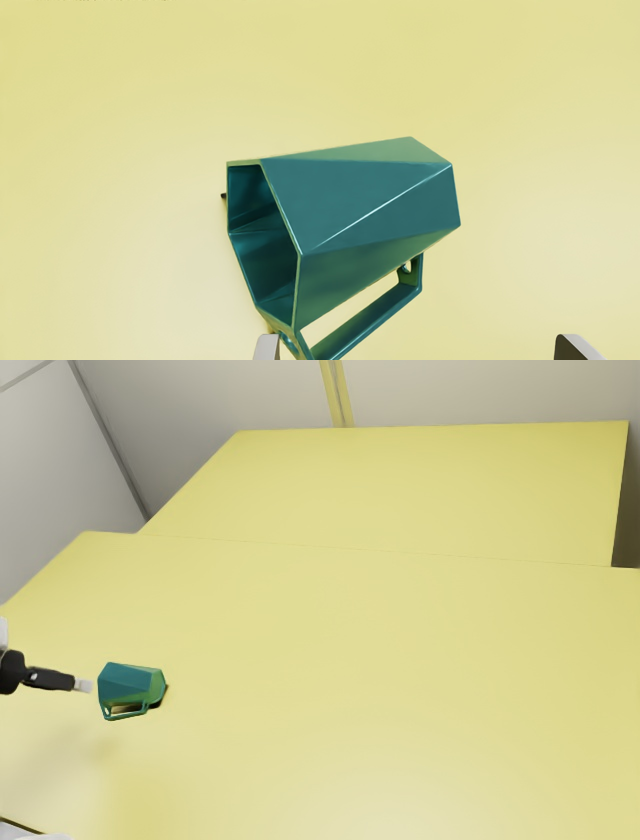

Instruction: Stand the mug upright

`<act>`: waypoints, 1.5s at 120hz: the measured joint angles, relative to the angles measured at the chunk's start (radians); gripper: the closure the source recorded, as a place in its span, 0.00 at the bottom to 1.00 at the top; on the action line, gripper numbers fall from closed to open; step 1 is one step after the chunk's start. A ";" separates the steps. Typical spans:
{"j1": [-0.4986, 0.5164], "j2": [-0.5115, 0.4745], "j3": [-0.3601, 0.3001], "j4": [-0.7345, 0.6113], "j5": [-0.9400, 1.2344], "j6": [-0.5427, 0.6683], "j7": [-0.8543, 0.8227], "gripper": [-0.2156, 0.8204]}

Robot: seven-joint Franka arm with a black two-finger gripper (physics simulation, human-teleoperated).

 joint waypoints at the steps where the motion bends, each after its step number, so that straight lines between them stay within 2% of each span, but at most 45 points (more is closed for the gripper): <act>1: 0.001 0.006 0.000 0.002 -0.007 0.002 0.009 0.21; 34: 0.004 0.173 0.000 0.062 -0.224 0.040 0.279 0.22; 100: 0.004 0.269 -0.001 0.065 -0.362 -0.062 0.652 0.24; 180: 0.013 0.288 -0.011 0.063 -0.412 -0.162 0.837 0.50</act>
